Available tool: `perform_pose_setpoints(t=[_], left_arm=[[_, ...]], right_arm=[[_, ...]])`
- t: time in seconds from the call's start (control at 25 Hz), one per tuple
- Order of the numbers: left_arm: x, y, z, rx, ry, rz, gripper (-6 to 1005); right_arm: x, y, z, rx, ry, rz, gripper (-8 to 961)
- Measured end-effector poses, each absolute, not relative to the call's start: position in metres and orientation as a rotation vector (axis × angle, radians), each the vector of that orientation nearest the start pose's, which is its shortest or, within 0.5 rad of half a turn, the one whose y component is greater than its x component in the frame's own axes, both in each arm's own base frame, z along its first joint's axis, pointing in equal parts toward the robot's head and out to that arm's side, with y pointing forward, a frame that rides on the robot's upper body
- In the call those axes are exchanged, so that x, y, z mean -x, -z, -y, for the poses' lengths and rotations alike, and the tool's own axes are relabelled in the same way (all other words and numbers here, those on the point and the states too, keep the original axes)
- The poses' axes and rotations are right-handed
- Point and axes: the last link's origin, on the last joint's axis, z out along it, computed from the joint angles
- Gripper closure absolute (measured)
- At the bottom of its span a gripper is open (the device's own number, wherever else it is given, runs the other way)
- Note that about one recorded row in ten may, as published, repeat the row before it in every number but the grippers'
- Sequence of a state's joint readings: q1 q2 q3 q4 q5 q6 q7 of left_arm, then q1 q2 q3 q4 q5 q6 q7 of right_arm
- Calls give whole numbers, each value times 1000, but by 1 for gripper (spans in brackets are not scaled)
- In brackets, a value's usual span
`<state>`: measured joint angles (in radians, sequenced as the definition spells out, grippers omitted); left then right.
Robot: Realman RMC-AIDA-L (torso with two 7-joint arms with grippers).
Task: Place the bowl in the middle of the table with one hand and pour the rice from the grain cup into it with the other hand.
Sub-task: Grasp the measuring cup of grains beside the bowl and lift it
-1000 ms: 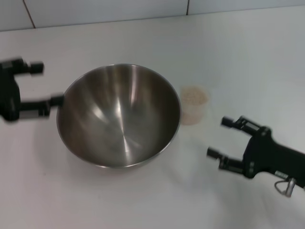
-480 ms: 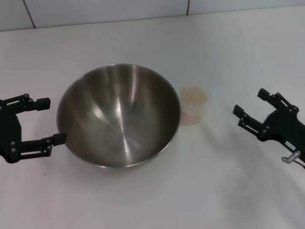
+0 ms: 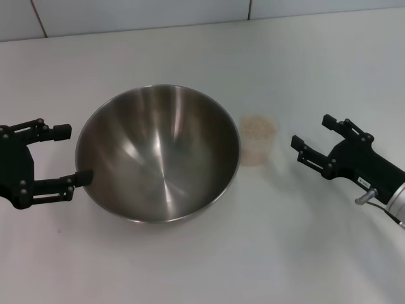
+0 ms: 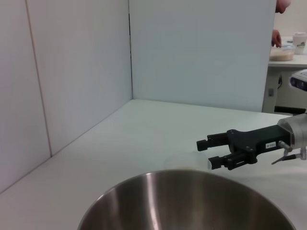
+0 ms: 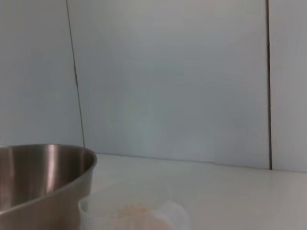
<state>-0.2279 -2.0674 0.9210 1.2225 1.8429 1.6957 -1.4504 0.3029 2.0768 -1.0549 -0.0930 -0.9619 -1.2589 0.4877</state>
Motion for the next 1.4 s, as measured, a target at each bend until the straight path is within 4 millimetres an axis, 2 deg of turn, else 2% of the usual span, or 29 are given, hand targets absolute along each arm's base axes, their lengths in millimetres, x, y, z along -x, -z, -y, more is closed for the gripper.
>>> perform_pose_setpoints(t=[1.4], left_arm=[[254,-58,-285,2785,478,296,170]], right_arm=[[-335,51,-306,2069,-626,-576,223]])
